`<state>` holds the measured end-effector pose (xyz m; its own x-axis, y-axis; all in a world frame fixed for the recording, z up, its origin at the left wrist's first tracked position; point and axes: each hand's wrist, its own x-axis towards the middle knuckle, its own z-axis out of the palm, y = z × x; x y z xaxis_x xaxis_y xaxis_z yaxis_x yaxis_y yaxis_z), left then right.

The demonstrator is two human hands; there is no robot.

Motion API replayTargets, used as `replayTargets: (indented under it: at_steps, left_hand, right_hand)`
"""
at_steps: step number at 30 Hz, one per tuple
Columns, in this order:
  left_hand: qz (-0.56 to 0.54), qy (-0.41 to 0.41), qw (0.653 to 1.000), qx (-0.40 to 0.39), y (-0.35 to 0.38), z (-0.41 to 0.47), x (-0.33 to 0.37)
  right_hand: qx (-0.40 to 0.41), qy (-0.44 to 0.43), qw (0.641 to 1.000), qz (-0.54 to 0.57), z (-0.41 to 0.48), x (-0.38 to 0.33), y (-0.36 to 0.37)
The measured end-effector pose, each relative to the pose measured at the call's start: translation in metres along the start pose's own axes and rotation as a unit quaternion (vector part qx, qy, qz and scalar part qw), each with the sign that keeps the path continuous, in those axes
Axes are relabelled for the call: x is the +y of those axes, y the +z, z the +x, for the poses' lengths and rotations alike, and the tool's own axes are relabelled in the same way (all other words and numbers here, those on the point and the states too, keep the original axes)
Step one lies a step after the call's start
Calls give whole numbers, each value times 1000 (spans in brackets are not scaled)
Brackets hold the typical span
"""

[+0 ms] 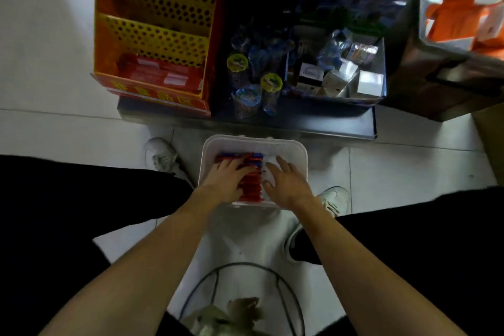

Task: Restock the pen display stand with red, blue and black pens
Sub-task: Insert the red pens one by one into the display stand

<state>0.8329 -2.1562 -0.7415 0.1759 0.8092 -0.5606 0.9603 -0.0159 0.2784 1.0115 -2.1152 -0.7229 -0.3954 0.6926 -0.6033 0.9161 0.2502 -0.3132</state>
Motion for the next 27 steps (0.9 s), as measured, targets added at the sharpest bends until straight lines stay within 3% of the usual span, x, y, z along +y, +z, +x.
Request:
replayTargets:
  at_steps: [8, 15, 24, 27]
  left_hand:
    - [-68, -75, 994, -46, 60, 43, -22]
    - [-14, -16, 1000, -5, 66, 62, -36]
    - [-25, -20, 999, -17, 69, 57, -29]
    - [-2, -19, 999, -29, 71, 61, -25]
  right_hand:
    - [-52, 18, 998, 4, 46, 17, 41]
    - [-53, 48, 993, 93, 57, 13, 48]
    - [-52, 106, 979, 168, 57, 17, 51]
    - [-52, 146, 958, 240, 57, 18, 52]
